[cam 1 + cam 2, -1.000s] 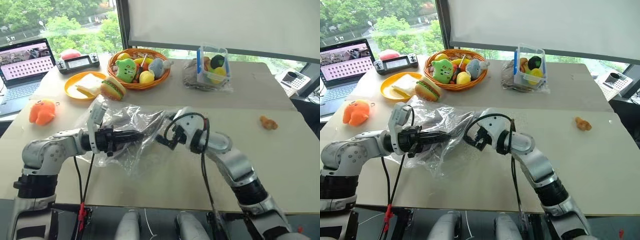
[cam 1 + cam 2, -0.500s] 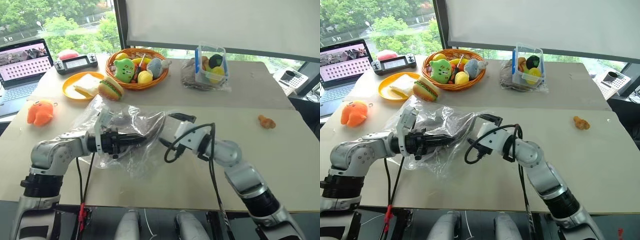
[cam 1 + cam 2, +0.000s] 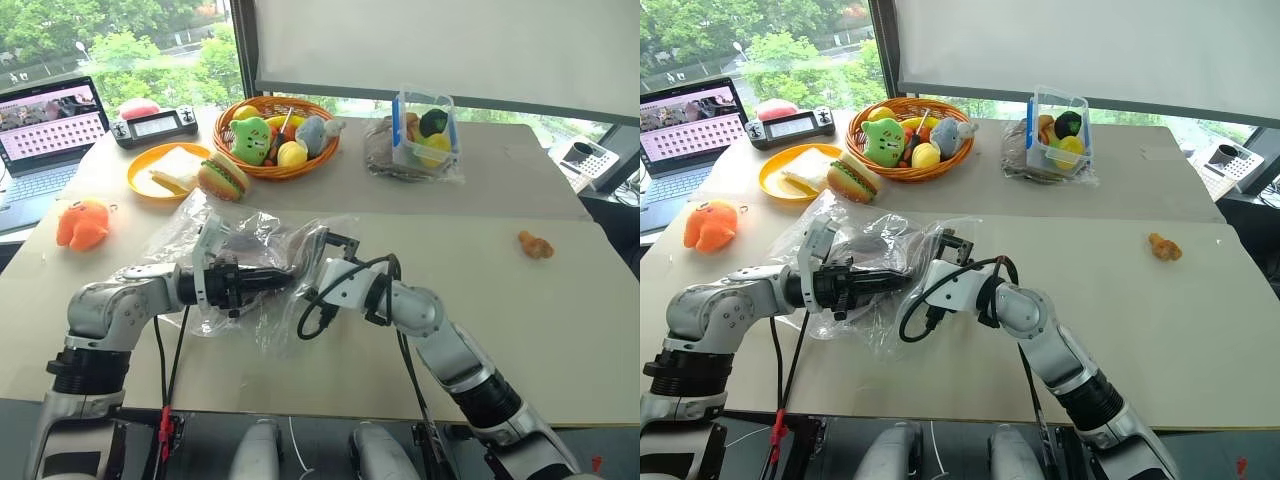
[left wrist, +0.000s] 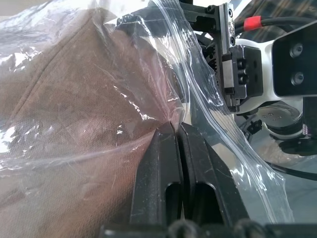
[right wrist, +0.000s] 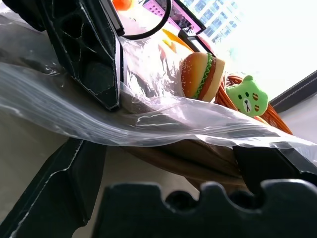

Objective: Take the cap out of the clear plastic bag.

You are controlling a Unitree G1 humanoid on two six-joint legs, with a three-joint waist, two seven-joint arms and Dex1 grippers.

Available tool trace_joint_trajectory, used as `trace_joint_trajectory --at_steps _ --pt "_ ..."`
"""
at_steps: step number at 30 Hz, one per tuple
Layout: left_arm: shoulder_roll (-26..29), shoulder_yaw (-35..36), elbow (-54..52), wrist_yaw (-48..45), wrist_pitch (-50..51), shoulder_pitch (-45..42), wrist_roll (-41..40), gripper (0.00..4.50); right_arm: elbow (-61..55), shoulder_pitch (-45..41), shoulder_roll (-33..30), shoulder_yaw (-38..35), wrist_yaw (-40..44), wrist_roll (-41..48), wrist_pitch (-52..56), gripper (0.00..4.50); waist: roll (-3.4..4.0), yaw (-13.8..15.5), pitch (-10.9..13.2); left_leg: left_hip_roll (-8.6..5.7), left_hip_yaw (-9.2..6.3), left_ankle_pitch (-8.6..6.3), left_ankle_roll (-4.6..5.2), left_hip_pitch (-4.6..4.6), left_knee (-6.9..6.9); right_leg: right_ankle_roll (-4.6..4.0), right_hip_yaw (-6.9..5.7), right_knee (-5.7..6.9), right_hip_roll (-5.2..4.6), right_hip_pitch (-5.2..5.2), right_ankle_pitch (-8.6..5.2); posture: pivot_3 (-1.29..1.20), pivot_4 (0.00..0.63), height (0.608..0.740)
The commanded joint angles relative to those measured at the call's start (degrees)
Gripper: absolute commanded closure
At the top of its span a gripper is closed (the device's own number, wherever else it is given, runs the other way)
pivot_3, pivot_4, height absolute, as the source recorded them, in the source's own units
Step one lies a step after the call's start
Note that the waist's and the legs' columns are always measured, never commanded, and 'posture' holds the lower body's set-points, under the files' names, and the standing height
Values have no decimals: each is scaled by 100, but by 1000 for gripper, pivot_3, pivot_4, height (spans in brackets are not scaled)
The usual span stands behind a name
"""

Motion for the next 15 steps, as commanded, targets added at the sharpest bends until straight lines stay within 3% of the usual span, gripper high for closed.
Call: trace_joint_trajectory --at_steps 1,4,13,14,15 --pt "-22 -11 -89 -94 -124 -30 -4 4471 109 -75 -61 19 52 -178 -286 0 0 0 0 0 0 0 0 0 0 0 0 0 0 0 0 0 150 740" --pt "-19 -26 -72 -92 -151 -20 40 4500 192 -10 -29 -52 31 -174 -326 738 0 0 0 0 0 0 0 0 0 0 0 0 0 0 0 0 150 740" --pt "17 -117 -83 -118 -235 -17 133 4500 255 -83 110 -167 -61 -260 -321 3685 0 -3 0 0 -1 0 0 1 1 -1 0 3 0 2 1 0 150 740" --pt "31 -157 -105 -128 -271 -9 164 4500 255 -81 114 -176 -58 -270 -323 3956 0 -3 0 0 -1 0 0 2 2 -1 0 4 0 3 1 0 150 740" --pt "40 -184 -119 -133 -297 -3 184 4500 256 -77 120 -184 -55 -280 -327 3956 0 -3 0 0 -1 0 0 7 2 -1 0 4 0 8 1 0 150 740"
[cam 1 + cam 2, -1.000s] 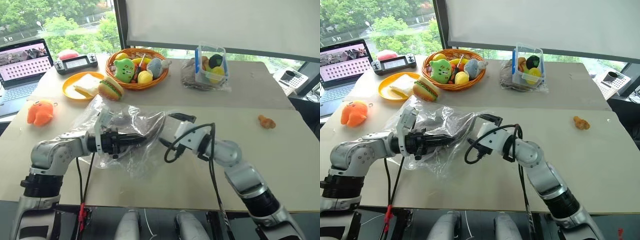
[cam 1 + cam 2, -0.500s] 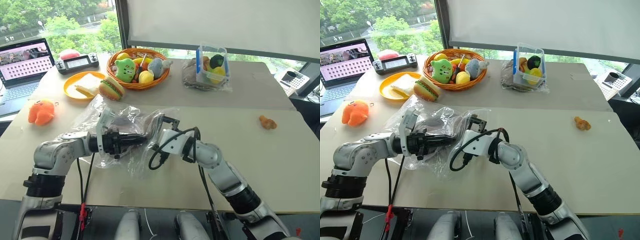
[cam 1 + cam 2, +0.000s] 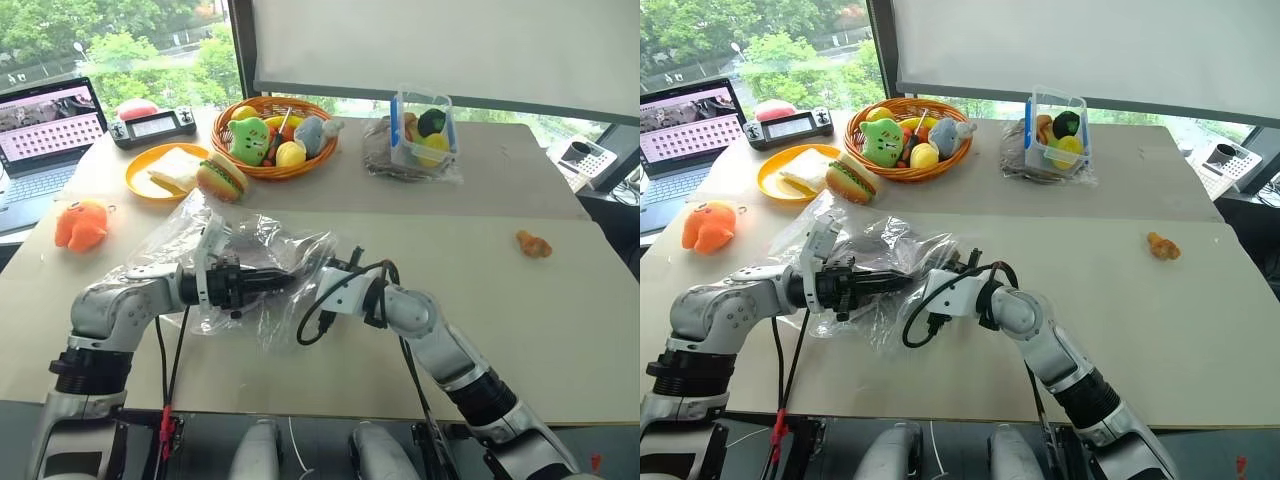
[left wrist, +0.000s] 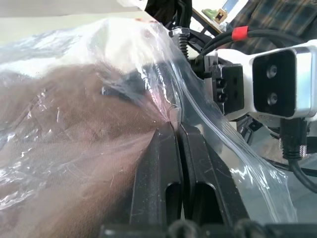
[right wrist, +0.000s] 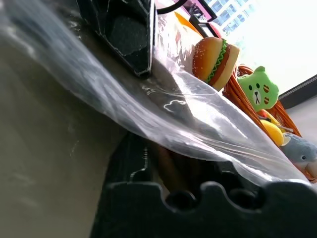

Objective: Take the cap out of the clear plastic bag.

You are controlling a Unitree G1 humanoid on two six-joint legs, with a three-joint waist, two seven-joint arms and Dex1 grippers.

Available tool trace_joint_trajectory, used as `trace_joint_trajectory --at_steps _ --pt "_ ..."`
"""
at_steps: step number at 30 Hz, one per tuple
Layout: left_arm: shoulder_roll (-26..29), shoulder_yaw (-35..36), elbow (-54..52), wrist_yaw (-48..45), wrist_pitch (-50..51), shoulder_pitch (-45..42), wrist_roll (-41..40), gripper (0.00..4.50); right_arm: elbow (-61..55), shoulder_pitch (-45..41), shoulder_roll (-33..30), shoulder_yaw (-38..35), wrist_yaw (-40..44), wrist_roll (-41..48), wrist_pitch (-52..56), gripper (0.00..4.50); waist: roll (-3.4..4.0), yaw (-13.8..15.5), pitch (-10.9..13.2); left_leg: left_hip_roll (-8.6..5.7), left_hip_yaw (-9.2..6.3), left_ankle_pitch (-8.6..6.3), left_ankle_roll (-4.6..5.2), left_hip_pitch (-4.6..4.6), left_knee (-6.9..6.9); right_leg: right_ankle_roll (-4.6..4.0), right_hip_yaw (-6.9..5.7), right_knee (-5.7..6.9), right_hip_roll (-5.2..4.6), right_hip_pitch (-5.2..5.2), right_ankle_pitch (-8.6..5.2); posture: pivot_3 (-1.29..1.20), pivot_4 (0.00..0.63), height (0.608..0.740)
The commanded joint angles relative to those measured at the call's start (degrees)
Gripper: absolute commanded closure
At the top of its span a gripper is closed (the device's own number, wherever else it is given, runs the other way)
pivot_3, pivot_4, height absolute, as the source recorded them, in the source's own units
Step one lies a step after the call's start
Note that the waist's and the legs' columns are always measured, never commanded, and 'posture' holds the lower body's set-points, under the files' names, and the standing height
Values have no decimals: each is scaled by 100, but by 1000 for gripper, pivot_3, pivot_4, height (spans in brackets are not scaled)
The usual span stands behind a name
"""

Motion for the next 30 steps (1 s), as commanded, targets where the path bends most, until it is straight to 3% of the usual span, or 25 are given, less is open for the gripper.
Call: trace_joint_trajectory --at_steps 1,2,5,15,16,30 --pt "37 -179 -116 -29 -90 25 172 4500 -120 -90 110 -215 -81 71 -66 3956 0 -1 0 0 0 0 0 6 0 0 0 0 0 6 0 0 150 740" --pt "31 -207 -115 12 -115 25 218 4500 -126 -84 128 -222 -80 68 -61 3956 0 0 0 0 0 0 0 10 0 0 0 -1 0 9 0 0 150 740" --pt "-54 -197 -46 135 -57 -35 223 3732 -139 -58 162 -221 -72 67 -57 3985 0 1 0 0 0 0 0 13 -1 0 0 0 0 12 0 0 150 740" --pt "-78 -305 -148 160 -179 6 327 220 -158 -24 151 -236 -63 30 -71 3985 0 1 0 0 0 0 0 17 0 0 0 0 0 16 0 0 150 740" --pt "-79 -308 -150 169 -182 8 333 64 -169 -18 145 -234 -63 20 -68 3985 0 1 0 0 0 0 0 18 0 0 0 0 0 17 0 0 150 740" --pt "-1 -580 -142 78 -441 28 781 64 -210 55 103 -297 -78 -9 -30 3985 0 4 0 0 0 0 0 21 -1 0 0 0 0 19 0 0 150 740"
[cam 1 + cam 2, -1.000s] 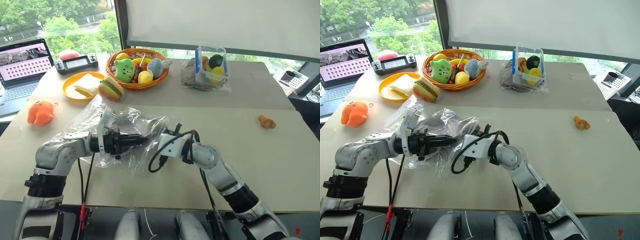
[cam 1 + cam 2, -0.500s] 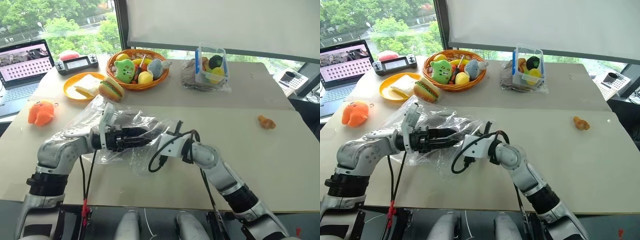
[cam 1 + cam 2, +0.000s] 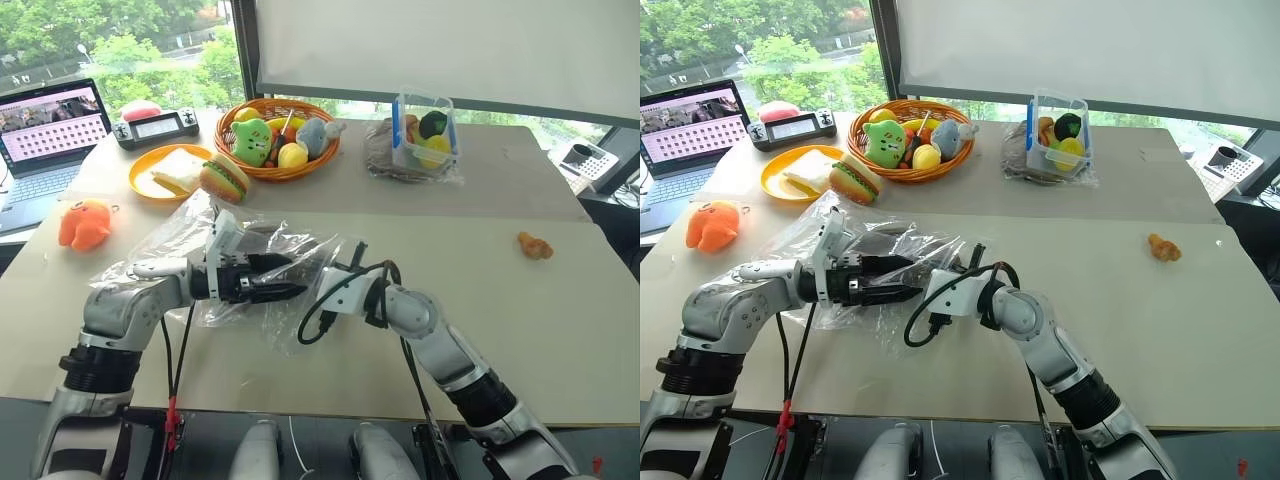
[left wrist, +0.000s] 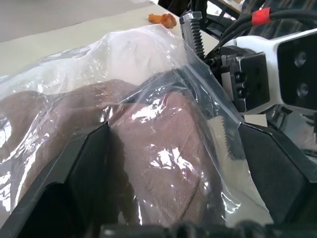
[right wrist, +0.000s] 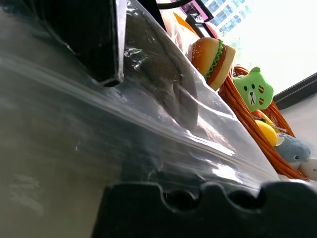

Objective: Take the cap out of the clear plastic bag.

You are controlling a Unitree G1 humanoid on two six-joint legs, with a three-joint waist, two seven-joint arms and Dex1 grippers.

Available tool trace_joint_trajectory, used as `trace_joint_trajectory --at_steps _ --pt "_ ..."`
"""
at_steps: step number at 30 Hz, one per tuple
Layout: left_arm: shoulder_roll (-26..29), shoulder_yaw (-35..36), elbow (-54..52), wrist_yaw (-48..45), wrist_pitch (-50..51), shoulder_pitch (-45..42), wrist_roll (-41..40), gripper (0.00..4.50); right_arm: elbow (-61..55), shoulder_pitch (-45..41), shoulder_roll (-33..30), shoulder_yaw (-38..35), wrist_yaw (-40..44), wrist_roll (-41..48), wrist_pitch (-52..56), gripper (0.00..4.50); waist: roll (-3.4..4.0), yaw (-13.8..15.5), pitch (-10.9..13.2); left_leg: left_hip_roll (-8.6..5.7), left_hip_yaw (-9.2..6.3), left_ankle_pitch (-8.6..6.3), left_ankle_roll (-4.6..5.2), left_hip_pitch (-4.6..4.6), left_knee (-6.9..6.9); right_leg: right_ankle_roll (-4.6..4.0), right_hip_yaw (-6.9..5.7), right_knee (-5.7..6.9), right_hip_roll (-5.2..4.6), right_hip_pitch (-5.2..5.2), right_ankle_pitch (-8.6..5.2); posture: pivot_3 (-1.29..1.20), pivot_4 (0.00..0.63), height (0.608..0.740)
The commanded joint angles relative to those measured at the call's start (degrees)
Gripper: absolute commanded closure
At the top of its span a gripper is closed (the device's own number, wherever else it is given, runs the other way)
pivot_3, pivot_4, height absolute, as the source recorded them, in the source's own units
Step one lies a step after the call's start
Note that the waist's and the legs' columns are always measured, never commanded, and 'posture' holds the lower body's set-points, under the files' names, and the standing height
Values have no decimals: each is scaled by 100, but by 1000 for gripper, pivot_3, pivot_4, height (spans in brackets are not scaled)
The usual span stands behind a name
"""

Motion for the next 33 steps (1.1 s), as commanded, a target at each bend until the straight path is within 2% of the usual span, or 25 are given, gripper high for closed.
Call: trace_joint_trajectory --at_steps 1,8,11,12,13,15,17,21,27,33 --pt "68 -154 -27 -108 60 101 60 64 -228 14 42 -221 -73 64 -12 3985 0 0 0 0 0 0 0 0 0 0 0 0 0 0 0 0 150 740" --pt "63 145 -13 -35 292 74 -198 64 -239 158 -44 -269 -89 37 25 3985 0 1 0 0 0 0 0 0 -1 0 0 0 0 0 0 0 150 740" --pt "37 196 -36 -49 337 97 -258 737 -249 191 -49 -296 -69 22 41 3985 0 -1 0 0 0 0 0 -1 -1 1 0 -1 0 0 0 0 150 740" --pt "30 206 -52 -52 356 103 -269 1156 -250 197 -50 -304 -63 20 39 3985 0 -2 0 0 0 0 0 0 -1 1 0 -1 0 0 0 0 150 740" --pt "27 210 -66 -59 372 108 -276 1367 -253 200 -52 -308 -57 18 37 3985 0 -2 0 0 0 0 0 0 -1 0 0 -1 0 0 0 0 150 740" --pt "17 213 -76 -56 378 113 -262 2210 -259 201 -57 -317 -51 19 40 3985 0 -2 0 0 0 0 0 0 -1 0 0 -1 0 -1 0 0 150 740" --pt "1 203 -61 -33 334 112 -212 2760 -253 199 -65 -329 -46 16 37 3985 0 12 0 0 0 0 0 0 -1 0 0 -1 0 -1 0 0 150 740" --pt "-68 325 -61 -4 416 53 -363 3627 -247 241 -110 -359 -28 -10 30 3985 0 35 0 -1 0 0 0 0 0 0 0 -1 -1 2 0 0 150 740" --pt "-209 673 -83 25 832 -74 -845 3627 20 707 -474 -98 302 -189 119 3985 0 37 0 -1 0 0 0 -1 -2 1 -1 -3 -1 1 -1 0 150 740" --pt "-163 689 -156 -42 967 -53 -887 3627 183 1131 -631 -100 320 -228 406 3985 -2 40 -1 -2 -1 0 0 15 0 1 -1 -2 -1 16 -1 0 150 740"
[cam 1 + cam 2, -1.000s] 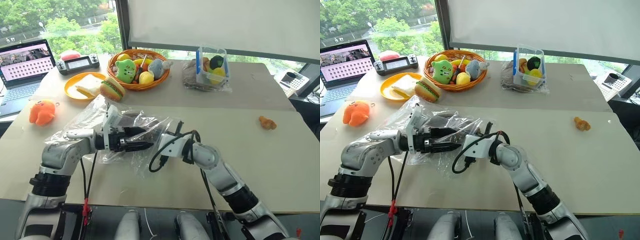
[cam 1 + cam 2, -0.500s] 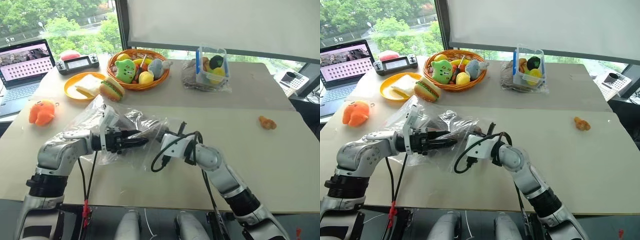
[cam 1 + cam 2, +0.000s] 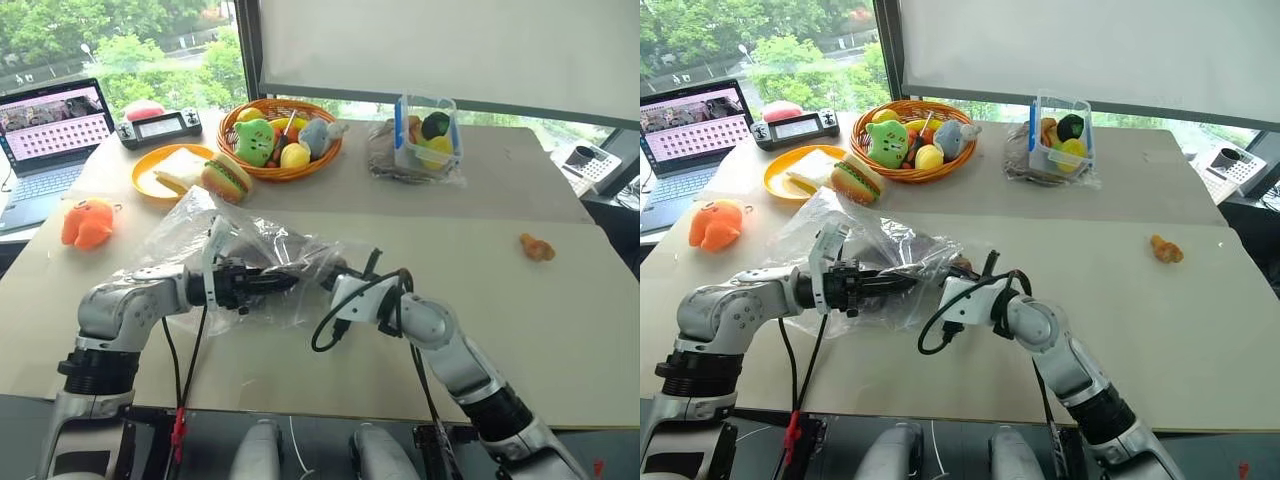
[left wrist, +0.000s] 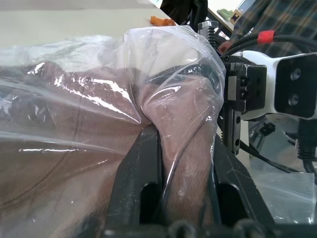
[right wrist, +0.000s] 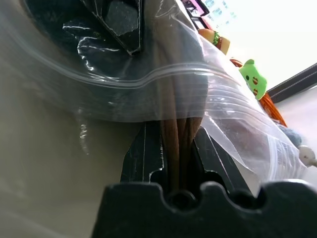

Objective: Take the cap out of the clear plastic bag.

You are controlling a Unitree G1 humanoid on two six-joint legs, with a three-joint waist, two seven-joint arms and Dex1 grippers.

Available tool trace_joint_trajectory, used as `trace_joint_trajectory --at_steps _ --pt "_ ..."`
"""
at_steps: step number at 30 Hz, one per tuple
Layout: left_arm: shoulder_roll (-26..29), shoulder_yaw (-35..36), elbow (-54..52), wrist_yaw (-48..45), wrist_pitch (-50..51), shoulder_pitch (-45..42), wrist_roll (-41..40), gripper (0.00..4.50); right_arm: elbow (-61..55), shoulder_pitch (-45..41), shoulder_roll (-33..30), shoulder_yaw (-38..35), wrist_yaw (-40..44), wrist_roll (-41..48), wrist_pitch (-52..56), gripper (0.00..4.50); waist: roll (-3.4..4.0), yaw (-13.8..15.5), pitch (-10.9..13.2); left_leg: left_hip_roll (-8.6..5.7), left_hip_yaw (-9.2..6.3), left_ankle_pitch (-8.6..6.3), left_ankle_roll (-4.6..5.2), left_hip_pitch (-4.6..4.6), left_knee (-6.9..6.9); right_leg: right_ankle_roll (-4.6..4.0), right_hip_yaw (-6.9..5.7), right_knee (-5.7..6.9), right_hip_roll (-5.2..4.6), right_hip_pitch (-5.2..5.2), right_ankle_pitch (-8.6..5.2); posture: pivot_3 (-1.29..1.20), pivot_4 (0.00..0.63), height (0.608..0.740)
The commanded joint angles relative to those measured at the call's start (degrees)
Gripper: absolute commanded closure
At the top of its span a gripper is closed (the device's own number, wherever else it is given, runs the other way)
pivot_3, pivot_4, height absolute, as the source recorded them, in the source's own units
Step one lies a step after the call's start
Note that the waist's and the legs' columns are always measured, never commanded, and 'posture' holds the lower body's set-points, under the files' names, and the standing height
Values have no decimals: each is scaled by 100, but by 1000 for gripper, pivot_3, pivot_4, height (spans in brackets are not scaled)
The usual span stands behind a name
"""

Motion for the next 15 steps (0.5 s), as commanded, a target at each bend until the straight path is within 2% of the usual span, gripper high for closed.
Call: trace_joint_trajectory --at_steps 1,3,7,13,15 --pt "34 269 -228 -212 -33 -110 -386 3627 511 469 -285 75 252 -145 470 3985 -1 0 -1 0 0 0 0 2 0 0 0 0 0 2 0 0 150 740" --pt "44 295 -247 -264 14 -80 -456 3627 516 455 -289 34 233 -140 479 3985 -1 -1 -1 0 0 0 0 5 0 0 0 0 0 3 0 0 150 740" --pt "129 294 -332 -416 39 -43 -539 2579 517 399 -244 -20 212 -101 465 3985 -5 -8 -3 0 1 0 0 5 -1 0 1 -1 0 3 0 0 150 740" --pt "172 275 -357 -366 -63 7 -487 462 499 376 -217 -23 224 -100 455 3985 -9 -12 -8 2 2 0 0 12 -1 0 2 0 1 6 -1 0 150 740" --pt "176 266 -329 -353 -81 10 -473 462 494 375 -215 -27 222 -100 449 3985 -10 -9 -8 1 2 0 0 12 -1 1 2 -1 1 7 -1 0 150 740"
